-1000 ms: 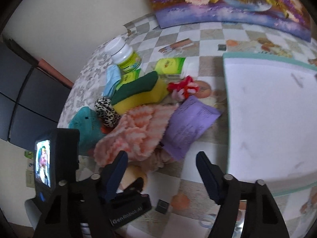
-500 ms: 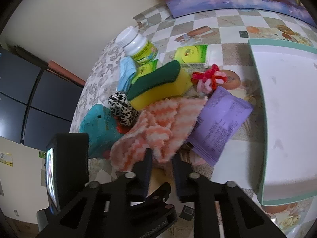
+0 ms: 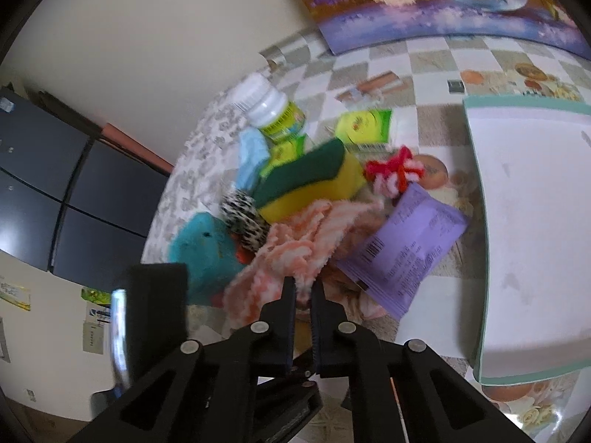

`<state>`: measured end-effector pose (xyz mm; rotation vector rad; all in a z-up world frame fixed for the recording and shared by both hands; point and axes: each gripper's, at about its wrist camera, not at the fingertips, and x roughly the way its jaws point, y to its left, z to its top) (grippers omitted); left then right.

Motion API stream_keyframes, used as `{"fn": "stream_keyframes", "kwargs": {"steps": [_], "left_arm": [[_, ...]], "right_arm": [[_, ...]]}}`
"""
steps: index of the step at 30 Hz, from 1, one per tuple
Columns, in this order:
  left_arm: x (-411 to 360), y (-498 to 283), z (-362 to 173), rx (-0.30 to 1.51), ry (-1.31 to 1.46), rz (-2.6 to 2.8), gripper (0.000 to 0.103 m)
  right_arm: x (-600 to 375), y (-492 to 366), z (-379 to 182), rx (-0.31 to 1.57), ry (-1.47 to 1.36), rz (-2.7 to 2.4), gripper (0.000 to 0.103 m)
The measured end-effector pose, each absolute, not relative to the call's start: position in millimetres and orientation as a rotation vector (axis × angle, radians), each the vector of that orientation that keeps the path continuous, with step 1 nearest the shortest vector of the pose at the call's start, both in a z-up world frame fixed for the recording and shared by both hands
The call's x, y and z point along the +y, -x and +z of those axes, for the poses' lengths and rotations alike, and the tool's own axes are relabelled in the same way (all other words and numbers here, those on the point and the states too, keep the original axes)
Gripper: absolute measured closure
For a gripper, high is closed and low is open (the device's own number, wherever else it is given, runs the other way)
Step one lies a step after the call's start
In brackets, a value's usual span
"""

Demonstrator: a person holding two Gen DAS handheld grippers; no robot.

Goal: Organize soft objects
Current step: 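Reach the right gripper to the pink-white zigzag towel and grasp it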

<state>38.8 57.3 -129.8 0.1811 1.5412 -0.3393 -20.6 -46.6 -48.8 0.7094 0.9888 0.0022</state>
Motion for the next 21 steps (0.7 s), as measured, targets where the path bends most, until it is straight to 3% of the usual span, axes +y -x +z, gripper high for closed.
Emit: {"fn": "stream_keyframes", "kwargs": {"steps": [7,21], "left_arm": [[78,-39,-112,1.505,-0.124,-0.32,0.075],[99,-39,-80,1.447,-0.08,-0.322,0.087]], "right_arm": [[-52,26,-29,0.909,-0.74,0.037,0.096],[-65,42,10,0.758,-0.782,0.086,0.096]]}}
